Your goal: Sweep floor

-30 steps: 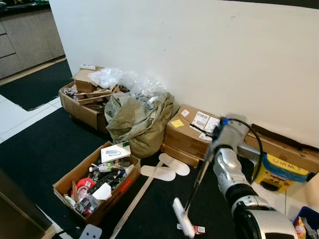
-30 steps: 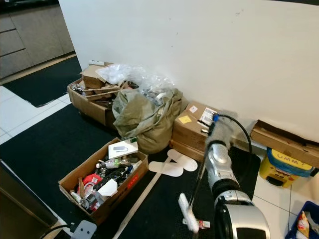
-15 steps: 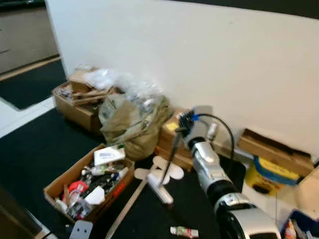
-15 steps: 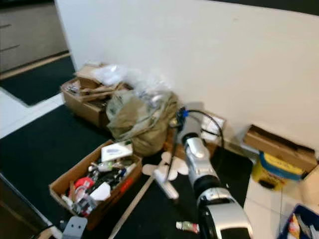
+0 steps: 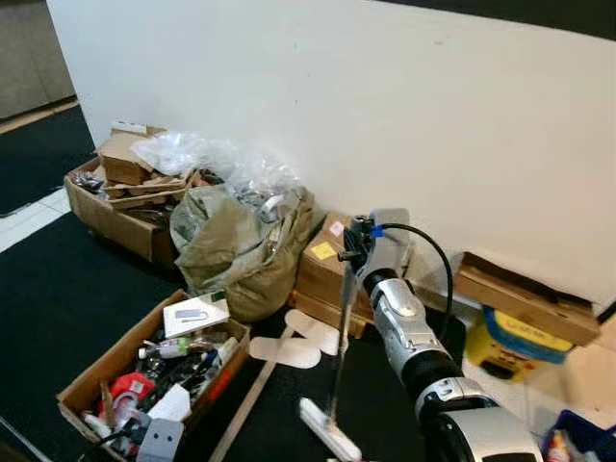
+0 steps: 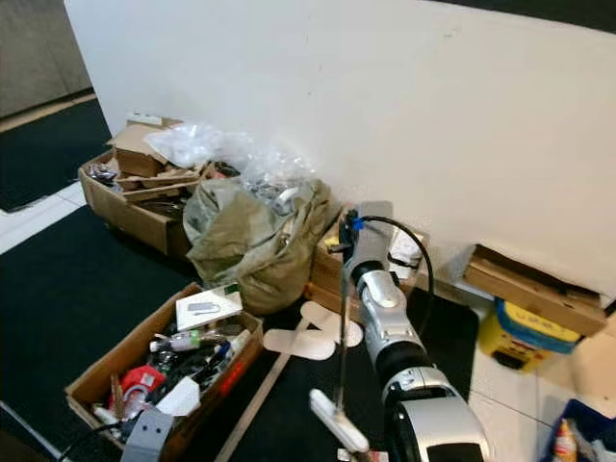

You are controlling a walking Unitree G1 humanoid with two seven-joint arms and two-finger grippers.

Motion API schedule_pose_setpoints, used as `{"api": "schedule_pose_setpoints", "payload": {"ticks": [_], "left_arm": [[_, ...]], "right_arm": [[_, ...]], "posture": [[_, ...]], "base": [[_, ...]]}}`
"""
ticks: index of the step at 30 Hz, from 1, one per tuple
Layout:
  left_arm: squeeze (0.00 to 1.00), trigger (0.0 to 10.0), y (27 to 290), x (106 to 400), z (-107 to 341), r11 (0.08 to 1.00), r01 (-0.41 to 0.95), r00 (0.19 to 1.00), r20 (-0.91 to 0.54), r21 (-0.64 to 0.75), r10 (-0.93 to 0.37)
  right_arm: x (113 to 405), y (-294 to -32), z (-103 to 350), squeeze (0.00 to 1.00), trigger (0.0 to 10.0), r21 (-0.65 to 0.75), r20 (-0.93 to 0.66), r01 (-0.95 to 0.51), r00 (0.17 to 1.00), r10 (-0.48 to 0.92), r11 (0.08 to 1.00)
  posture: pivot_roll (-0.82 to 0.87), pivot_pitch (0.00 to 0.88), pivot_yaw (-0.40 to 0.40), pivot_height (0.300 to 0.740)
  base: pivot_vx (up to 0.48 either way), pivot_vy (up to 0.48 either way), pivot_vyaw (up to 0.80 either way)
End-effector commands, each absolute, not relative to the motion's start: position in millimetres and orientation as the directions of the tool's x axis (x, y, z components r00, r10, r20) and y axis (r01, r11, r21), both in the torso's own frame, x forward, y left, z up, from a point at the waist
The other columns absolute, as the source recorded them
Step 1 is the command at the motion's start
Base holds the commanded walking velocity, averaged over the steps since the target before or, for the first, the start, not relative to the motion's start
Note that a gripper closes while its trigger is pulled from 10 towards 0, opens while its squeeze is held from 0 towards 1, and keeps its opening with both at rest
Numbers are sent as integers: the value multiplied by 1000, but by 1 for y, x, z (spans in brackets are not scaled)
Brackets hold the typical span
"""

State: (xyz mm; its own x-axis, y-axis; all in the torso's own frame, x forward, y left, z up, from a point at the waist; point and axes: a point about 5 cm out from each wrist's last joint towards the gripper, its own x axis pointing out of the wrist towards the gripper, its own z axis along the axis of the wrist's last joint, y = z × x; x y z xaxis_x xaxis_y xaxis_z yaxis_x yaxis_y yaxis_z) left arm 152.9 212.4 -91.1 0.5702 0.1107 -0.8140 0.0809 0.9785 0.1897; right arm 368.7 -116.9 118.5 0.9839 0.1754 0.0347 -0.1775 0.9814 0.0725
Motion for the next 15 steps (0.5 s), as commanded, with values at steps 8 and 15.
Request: {"api": "schedule_pose_setpoints", "payload": {"ticks": [8,15], "left_arm": [[0,10000,205,148,-95,973,147,547,-834,176,69],[0,10000,199,147,-96,964,200,538,-842,173,40]], "right_arm": [[371,-124,122,0,10000,155,38,-140,990,136,978],[370,-125,119,0,10000,192,18,-114,994,112,975]], "posture": [[-3,0,-46,740],[-9,0,-43,740]], "base": [[63,0,-600],[0,0,-800]]}}
